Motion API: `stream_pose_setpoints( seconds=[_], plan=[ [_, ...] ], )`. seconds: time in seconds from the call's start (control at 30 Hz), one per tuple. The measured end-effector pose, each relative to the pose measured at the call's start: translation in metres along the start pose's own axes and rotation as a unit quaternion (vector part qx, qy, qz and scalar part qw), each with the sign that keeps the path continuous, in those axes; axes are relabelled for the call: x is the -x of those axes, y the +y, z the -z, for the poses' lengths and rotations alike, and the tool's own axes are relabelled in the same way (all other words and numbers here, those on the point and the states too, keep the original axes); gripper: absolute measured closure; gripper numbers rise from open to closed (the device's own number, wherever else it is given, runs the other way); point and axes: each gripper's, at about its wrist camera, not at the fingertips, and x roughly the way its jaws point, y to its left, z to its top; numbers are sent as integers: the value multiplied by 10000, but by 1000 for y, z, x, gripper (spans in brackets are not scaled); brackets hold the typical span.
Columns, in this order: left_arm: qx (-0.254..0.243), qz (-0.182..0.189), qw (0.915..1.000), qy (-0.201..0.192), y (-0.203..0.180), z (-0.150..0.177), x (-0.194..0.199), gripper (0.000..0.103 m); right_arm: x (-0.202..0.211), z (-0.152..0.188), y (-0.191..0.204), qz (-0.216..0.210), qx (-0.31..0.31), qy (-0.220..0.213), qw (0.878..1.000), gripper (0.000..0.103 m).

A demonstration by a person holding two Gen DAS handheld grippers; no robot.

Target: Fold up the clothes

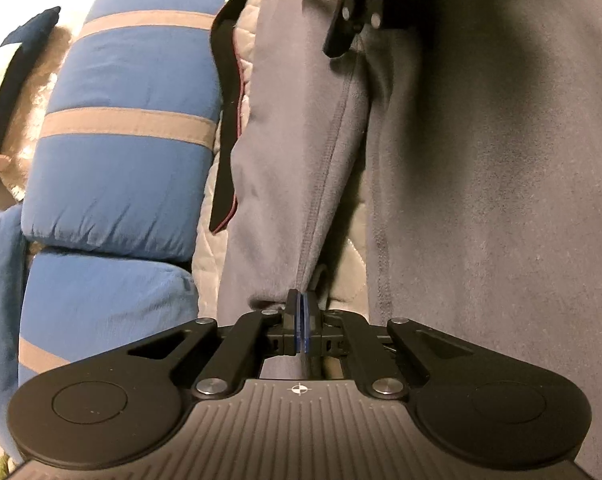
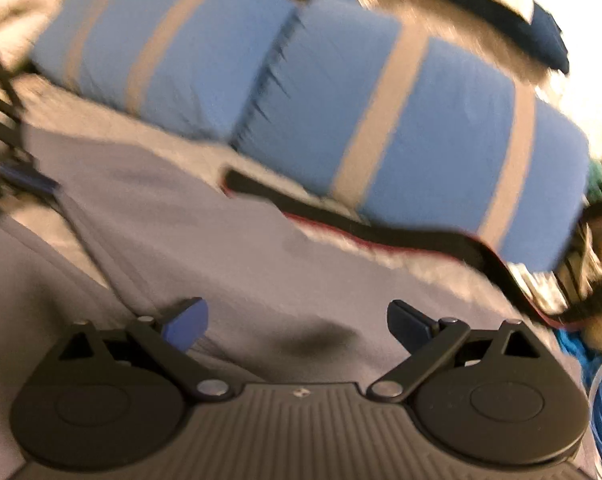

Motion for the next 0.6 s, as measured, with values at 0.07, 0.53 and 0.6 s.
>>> stream_pose_setpoints(
  seconds=[0.07,0.53,0.6],
  plan=[
    [62,-32,10000,-35,1,1,1,102,10,-2,8,-313,208,-269,9989,7],
    [362,-253,9990,-103,9,-1,3,102,-12,-12,46,-1208,991,33,9877,51],
    [419,-302,9986,-95,11,-1,3,102,-14,-12,50,-1256,1060,75,9864,56]
  ],
)
